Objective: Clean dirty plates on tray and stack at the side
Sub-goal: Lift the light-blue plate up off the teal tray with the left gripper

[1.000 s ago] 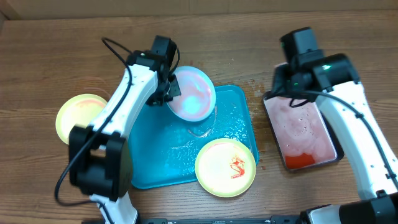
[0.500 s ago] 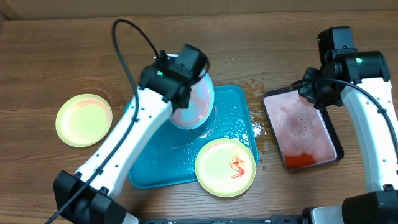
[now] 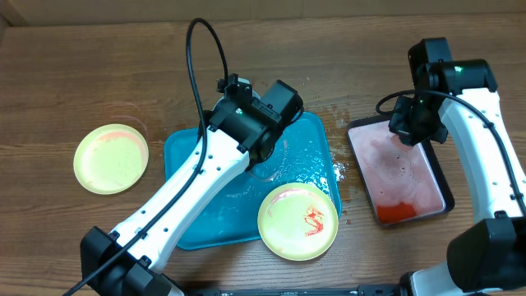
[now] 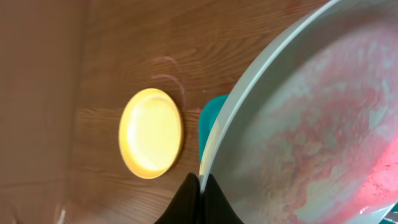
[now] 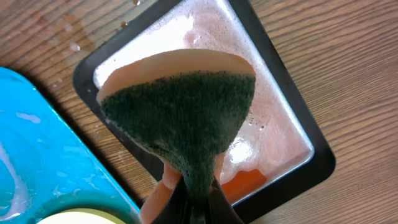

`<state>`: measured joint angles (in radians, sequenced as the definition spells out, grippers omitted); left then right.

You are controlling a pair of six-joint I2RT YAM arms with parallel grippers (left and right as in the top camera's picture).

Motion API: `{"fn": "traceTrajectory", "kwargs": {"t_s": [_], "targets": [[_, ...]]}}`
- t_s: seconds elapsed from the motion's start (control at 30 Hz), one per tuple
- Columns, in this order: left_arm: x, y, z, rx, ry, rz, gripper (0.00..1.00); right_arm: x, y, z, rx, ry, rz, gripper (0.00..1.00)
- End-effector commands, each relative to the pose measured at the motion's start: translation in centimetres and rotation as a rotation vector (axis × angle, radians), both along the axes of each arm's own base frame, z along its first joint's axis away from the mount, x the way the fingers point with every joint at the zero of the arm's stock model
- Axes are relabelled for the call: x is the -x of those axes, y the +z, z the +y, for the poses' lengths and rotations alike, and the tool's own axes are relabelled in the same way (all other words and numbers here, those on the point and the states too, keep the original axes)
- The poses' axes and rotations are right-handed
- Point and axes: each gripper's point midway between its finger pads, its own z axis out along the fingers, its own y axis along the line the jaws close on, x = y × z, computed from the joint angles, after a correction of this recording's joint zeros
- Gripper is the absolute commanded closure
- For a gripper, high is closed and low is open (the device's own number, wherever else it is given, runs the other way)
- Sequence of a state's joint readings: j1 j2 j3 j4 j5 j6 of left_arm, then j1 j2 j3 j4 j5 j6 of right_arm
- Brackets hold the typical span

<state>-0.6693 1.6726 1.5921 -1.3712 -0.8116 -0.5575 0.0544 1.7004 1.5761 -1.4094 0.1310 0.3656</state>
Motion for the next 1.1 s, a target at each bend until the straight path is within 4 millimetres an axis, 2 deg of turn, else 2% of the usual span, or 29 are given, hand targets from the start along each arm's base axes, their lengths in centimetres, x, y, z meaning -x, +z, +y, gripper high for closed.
{"fn": "traceTrajectory", "kwargs": {"t_s": [0.0, 0.33, 0.67, 0.87, 1.07], "targets": [[0.1, 2.5, 0.5, -0.038, 0.031, -0.118, 0.95, 0.0, -0.8, -0.2, 0.001, -0.010, 0.026, 0.96], [1.1, 3.2, 0.7, -0.095, 0.037, -0.136, 0.95, 0.4, -0.9, -0.4, 0.013, -0.011, 0.041, 0.96], [1.0, 5.0, 0.5, -0.187, 0.001, -0.213, 0.96, 0.9, -0.8, -0.8, 0.039, -0.012, 0.063, 0.96], [1.2, 5.1, -0.3, -0.194, -0.025, -0.221, 0.96, 1.1, -0.8, -0.9, 0.045, -0.013, 0.070, 0.96], [0.9, 6.0, -0.1, -0.262, -0.053, -0.236, 0.95, 1.1, -0.8, -0.9, 0.045, -0.013, 0.070, 0.96]]}}
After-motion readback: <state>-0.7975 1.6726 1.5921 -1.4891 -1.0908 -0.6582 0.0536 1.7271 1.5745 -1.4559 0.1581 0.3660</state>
